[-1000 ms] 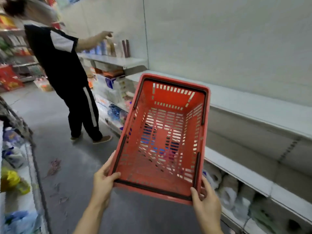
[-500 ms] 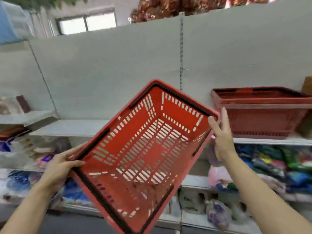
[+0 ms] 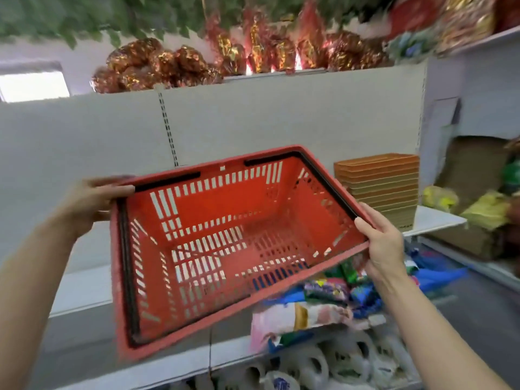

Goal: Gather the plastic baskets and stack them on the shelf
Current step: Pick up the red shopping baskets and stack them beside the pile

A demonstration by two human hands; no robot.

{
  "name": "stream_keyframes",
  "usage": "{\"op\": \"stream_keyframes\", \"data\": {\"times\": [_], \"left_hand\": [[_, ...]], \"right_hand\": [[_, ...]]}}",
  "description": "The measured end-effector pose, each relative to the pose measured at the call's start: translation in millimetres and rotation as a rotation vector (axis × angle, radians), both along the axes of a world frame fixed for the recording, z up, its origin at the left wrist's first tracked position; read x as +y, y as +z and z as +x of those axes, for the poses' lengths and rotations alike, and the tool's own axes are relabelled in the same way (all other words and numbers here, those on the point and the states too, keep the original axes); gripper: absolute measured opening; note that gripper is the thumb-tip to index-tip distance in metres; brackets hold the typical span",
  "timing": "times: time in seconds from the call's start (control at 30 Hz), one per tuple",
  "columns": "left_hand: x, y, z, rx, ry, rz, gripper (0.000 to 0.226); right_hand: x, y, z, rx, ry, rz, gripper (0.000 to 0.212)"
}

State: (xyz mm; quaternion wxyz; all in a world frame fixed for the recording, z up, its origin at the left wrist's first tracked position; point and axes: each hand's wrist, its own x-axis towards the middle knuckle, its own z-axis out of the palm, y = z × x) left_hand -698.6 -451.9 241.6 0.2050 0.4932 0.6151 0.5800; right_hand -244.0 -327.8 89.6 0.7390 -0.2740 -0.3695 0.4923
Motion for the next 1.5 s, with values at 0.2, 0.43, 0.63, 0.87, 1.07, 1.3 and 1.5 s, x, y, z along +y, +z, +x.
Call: {"op": "stream_keyframes", "data": {"times": [0.2, 0.43, 0.63, 0.87, 1.07, 1.3, 1.5], "left_hand": [[51, -1, 97, -0.365, -0.423, 0.452, 0.037], [96, 19, 124, -0.228, -0.369, 0.439, 0.062], [153, 43, 119, -0.228, -0.318, 0.527, 0.049], [246, 50, 101, -0.304, -0.279, 0.526, 0.041], [313, 36, 82, -0.186, -0.379, 0.361, 0.05], [357, 5, 60, -0.216, -0.274, 0.243, 0.043], [374, -46, 52, -0.299, -0.227, 0.056, 0.043]], "right_hand": [[51, 55, 54, 0.145, -0.123, 0.069, 0.038], [107, 120, 78, 0.172, -0.101, 0.166, 0.03], [145, 141, 65, 0.167, -0.123, 0.187, 0.029], [216, 139, 44, 0.179, -0.186, 0.143, 0.03], [278, 124, 24, 0.233, -0.22, 0.083, 0.027], [334, 94, 2, 0.241, -0.23, -0.035, 0.035], [362, 67, -14, 0.189, -0.273, -0.173, 0.036]]}}
